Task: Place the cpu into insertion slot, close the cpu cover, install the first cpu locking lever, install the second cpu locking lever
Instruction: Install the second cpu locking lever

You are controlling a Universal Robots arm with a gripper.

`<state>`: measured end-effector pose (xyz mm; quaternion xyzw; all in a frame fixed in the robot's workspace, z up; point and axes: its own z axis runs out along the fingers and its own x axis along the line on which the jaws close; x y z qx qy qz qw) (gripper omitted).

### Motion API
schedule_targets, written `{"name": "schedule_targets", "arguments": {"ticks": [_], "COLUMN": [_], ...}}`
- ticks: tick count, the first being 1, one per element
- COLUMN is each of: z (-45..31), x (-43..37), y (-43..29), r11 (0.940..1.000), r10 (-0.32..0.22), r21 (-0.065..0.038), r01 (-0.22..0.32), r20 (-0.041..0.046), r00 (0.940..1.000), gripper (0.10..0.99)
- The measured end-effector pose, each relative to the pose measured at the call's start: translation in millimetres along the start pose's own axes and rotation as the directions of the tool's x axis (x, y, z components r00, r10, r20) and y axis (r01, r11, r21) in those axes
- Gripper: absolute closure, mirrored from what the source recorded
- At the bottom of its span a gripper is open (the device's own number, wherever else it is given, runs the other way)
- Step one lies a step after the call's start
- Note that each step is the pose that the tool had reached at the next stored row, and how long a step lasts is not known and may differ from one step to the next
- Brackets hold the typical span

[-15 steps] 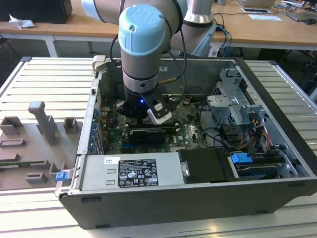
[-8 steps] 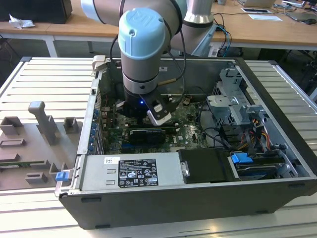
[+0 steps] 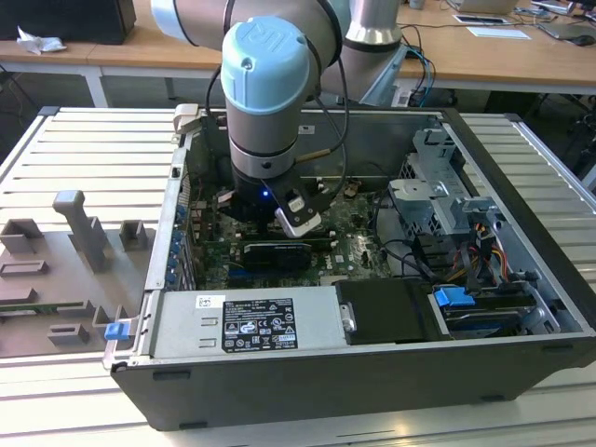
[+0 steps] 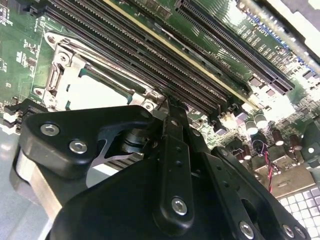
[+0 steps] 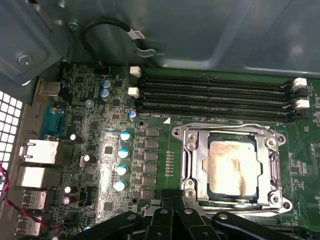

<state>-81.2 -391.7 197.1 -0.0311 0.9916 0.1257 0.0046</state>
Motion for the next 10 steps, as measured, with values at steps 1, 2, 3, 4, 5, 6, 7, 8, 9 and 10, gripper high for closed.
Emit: {"name": "schedule_targets", "arguments": {"ticks": [1,2,3,4,5,6,7,8,9,10], "z": [-0.1,-4.1,-7.9,-10.0,-11.7,-12.1,-13.3,-14.3,-14.8,-14.8], "x": [0.2,0.3,0.4,0.4,0.4,0.3,0.4,0.3,0.3,0.3], "y": [0.0,1.1,2.1,2.6,3.0,3.2,3.4,3.7,3.9,3.9], "r11": [1.0,1.0,1.0,1.0,1.0,1.0,1.0,1.0,1.0,1.0], "r10": [0.0,0.0,0.0,0.0,0.0,0.0,0.0,0.0,0.0,0.0], "r21": [0.0,-0.001,-0.001,-0.001,-0.001,-0.001,-0.001,-0.001,-0.001,-0.001], "r01": [0.0,0.0,0.0,0.0,0.0,0.0,0.0,0.0,0.0,0.0], "r20": [-0.0001,0.0002,0.0001,0.0,-0.0001,0.0001,0.0,0.0001,0.0001,0.0002], "r00": [1.0,1.0,1.0,1.0,1.0,1.0,1.0,1.0,1.0,1.0], "gripper": [0.98,0.98,0.98,0.98,0.98,0.98,0.98,0.98,0.98,0.98]}}
